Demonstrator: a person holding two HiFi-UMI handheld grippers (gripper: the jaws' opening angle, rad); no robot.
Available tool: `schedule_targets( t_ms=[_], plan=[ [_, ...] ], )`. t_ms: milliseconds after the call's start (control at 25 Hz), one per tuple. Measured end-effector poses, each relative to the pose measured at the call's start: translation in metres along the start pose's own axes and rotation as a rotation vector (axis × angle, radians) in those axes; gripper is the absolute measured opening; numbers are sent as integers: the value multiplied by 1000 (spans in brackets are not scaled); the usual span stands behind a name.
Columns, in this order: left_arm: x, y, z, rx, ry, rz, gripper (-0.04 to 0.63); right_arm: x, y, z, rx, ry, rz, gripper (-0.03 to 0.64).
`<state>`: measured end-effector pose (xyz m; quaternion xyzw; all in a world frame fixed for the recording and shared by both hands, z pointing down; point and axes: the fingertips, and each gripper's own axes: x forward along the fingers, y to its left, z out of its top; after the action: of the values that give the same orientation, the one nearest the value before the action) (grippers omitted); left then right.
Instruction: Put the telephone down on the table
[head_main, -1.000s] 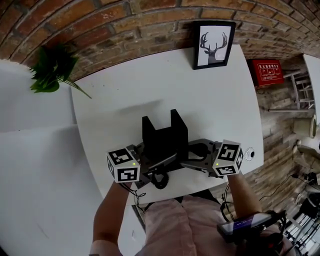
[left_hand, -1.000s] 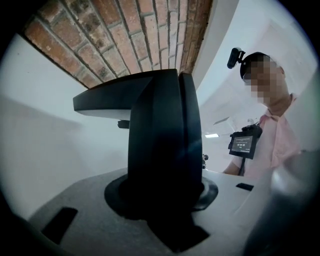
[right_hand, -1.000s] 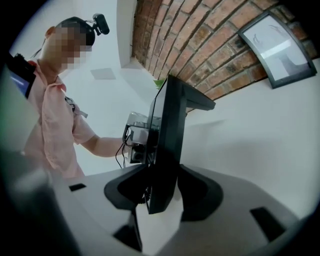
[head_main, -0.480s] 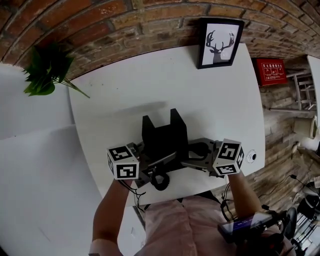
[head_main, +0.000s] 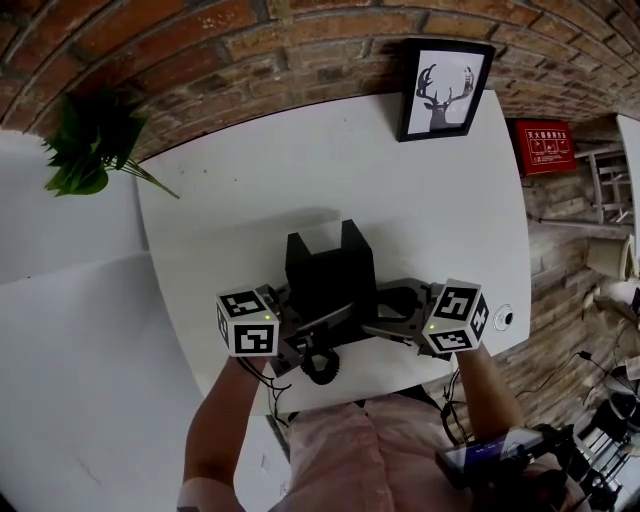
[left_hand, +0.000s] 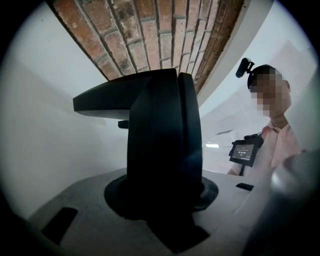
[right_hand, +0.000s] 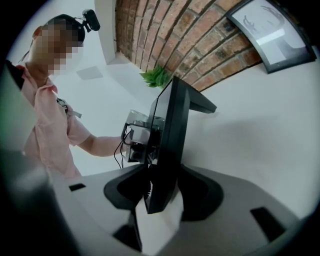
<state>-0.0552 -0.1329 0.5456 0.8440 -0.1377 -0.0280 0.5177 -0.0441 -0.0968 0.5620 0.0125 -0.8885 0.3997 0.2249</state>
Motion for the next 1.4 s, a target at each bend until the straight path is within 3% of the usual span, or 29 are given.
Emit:
schedule_targets(
  t_ms=[120, 400, 960, 1240, 1400],
  plan=[
    [1, 2, -1, -19, 9, 0, 163, 0, -1, -1, 8, 9, -5, 196],
    [0, 12, 2, -153, 8, 27, 163, 0, -6, 3, 61, 0, -17, 206],
    [-1, 18, 4, -180, -20, 91, 198, 2, -8, 0, 92, 50, -18, 195],
    [-3, 20, 7, -133, -41, 152, 251, 6, -11, -3, 87, 74, -36, 193],
    [-6, 19, 10, -106, -82, 185, 346, 7, -11, -3, 86, 82, -41, 190]
  ],
)
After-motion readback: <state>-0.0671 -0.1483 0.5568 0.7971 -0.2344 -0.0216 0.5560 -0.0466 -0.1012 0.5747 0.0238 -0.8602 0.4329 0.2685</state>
